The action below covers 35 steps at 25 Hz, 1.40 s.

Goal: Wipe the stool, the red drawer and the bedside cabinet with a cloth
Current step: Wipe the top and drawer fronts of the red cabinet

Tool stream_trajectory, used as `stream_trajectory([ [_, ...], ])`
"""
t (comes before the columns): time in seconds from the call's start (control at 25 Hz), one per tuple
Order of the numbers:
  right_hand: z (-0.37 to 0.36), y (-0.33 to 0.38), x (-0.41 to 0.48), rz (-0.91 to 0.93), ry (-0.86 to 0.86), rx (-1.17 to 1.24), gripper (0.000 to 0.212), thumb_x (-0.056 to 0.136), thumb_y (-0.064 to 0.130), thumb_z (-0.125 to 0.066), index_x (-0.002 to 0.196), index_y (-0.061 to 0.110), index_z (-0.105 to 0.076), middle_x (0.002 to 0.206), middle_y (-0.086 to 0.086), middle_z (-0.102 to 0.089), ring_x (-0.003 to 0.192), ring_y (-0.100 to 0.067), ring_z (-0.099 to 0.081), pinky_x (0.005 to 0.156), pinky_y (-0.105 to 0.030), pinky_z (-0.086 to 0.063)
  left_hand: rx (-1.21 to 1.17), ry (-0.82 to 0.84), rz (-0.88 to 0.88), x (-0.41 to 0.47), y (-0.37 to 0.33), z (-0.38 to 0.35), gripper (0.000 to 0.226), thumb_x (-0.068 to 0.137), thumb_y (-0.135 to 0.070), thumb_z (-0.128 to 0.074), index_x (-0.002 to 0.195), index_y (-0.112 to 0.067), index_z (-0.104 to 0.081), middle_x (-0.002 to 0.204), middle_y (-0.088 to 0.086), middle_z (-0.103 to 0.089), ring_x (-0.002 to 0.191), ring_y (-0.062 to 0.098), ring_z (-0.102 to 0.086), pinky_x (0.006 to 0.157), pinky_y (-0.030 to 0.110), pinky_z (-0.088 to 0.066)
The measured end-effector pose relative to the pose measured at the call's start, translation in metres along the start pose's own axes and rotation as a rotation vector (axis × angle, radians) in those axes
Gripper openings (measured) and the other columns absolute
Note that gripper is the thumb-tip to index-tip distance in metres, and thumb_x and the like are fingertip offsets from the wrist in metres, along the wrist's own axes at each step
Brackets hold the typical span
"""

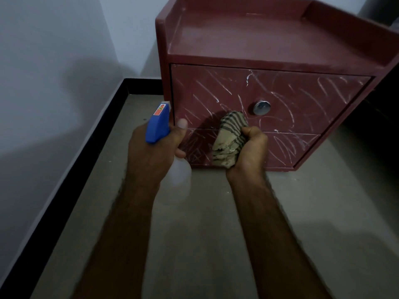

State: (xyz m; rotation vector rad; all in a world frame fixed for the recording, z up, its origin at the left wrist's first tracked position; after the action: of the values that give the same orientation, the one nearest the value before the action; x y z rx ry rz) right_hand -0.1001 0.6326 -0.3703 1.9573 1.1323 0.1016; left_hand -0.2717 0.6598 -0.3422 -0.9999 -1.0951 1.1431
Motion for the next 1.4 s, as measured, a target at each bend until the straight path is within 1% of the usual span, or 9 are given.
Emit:
stream_trajectory([
  [0.16, 0.011, 0.015, 0.009, -0.024, 0.037, -0.024, 0.024, 0.095, 0.014, -0.049, 0.103, 0.003, -0.069, 0.089, -0.013, -0.071, 0.076, -0.026, -0.071, 0.067, -0.032, -0.059, 0.048, 0.027, 0.007, 0.001, -0.008, -0.012, 0.028, 0.094, -0.04, -0.067, 0.082, -0.016, -0.06, 0.074, -0.001, -0.068, 0.066, 0.023, -0.073, 0.072, 0.033, -0.057],
  [0.32, 0.026, 0.029, 0.023, 0.01, 0.069, -0.098, 0.041, 0.094, 0.004, -0.054, 0.134, -0.004, -0.057, 0.12, -0.025, -0.072, 0.104, -0.038, -0.074, 0.079, -0.045, -0.063, -0.005, 0.014, 0.098, 0.007, -0.006, -0.018, 0.033, 0.09, -0.043, -0.072, 0.087, -0.012, -0.062, 0.073, 0.008, -0.069, 0.066, 0.027, -0.074, 0.08, 0.051, -0.062],
  [0.48, 0.043, 0.038, 0.03, 0.036, 0.089, -0.144, 0.048, 0.091, 0.0, -0.057, 0.139, -0.001, -0.054, 0.113, -0.019, -0.072, 0.098, -0.033, -0.073, 0.08, -0.045, -0.062, 0.029, 0.07, 0.1, 0.006, -0.01, -0.027, 0.033, 0.091, -0.042, -0.07, 0.097, -0.011, -0.061, 0.082, 0.009, -0.071, 0.066, 0.025, -0.074, 0.075, 0.04, -0.06],
  [0.68, 0.061, 0.042, 0.039, 0.013, 0.071, -0.125, 0.05, 0.091, 0.0, -0.054, 0.141, -0.003, -0.052, 0.117, -0.021, -0.07, 0.098, -0.034, -0.072, 0.074, -0.04, -0.061, 0.098, 0.115, 0.03, 0.002, -0.015, -0.037, 0.018, 0.094, -0.042, -0.067, 0.084, -0.036, -0.053, 0.082, 0.005, -0.068, 0.068, 0.023, -0.074, 0.07, 0.029, -0.056],
  [0.88, 0.066, 0.049, 0.041, 0.048, 0.038, -0.104, 0.068, 0.076, 0.007, -0.067, 0.142, -0.002, -0.052, 0.132, -0.026, -0.067, 0.116, -0.044, -0.068, 0.086, -0.053, -0.062, 0.165, 0.159, 0.038, 0.001, -0.014, -0.04, 0.035, 0.093, -0.045, -0.065, 0.09, -0.01, -0.062, 0.075, 0.006, -0.071, 0.066, 0.016, -0.073, 0.065, 0.022, -0.045],
  [1.0, 0.067, 0.053, 0.038, -0.017, 0.039, -0.074, 0.054, 0.086, 0.003, -0.064, 0.139, -0.004, -0.057, 0.129, -0.025, -0.069, 0.114, -0.041, -0.07, 0.09, -0.054, -0.061, 0.184, 0.227, -0.021, 0.0, -0.02, -0.043, 0.034, 0.094, -0.044, -0.064, 0.087, -0.012, -0.06, 0.071, 0.001, -0.068, 0.066, 0.015, -0.072, 0.067, 0.022, -0.047],
  [1.12, 0.069, 0.055, 0.036, -0.082, 0.055, -0.05, 0.028, 0.095, -0.001, -0.053, 0.121, -0.004, -0.066, 0.108, -0.02, -0.076, 0.099, -0.036, -0.074, 0.097, -0.056, -0.057, 0.178, 0.256, -0.079, 0.002, -0.026, -0.046, 0.039, 0.094, -0.044, -0.064, 0.089, -0.006, -0.061, 0.069, 0.006, -0.068, 0.064, 0.016, -0.073, 0.067, 0.026, -0.05],
  [1.32, 0.07, 0.063, 0.034, -0.069, 0.033, -0.074, 0.022, 0.097, 0.001, -0.051, 0.109, -0.001, -0.069, 0.105, -0.019, -0.074, 0.098, -0.036, -0.073, 0.104, -0.059, -0.053, 0.15, 0.237, -0.075, 0.004, -0.031, -0.056, 0.041, 0.092, -0.046, -0.067, 0.09, -0.006, -0.062, 0.067, 0.005, -0.07, 0.063, 0.017, -0.073, 0.073, 0.034, -0.055],
  [1.4, 0.071, 0.064, 0.034, -0.027, 0.008, -0.101, 0.026, 0.098, 0.003, -0.052, 0.118, -0.002, -0.068, 0.111, -0.02, -0.075, 0.097, -0.034, -0.074, 0.101, -0.059, -0.055, 0.128, 0.213, -0.074, 0.004, -0.031, -0.058, 0.046, 0.092, -0.046, -0.068, 0.093, -0.001, -0.062, 0.071, 0.01, -0.07, 0.062, 0.018, -0.073, 0.076, 0.04, -0.059],
])
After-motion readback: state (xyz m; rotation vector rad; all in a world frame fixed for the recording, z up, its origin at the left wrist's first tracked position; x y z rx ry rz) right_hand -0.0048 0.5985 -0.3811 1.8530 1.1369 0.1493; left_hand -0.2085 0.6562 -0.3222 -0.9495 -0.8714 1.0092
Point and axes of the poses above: each hand's wrist, its own x-axis towards the middle knuckle, its own z-axis out of the back of the hand, y = z × x, the point moved 2 cm from there along x, towards the middle knuckle
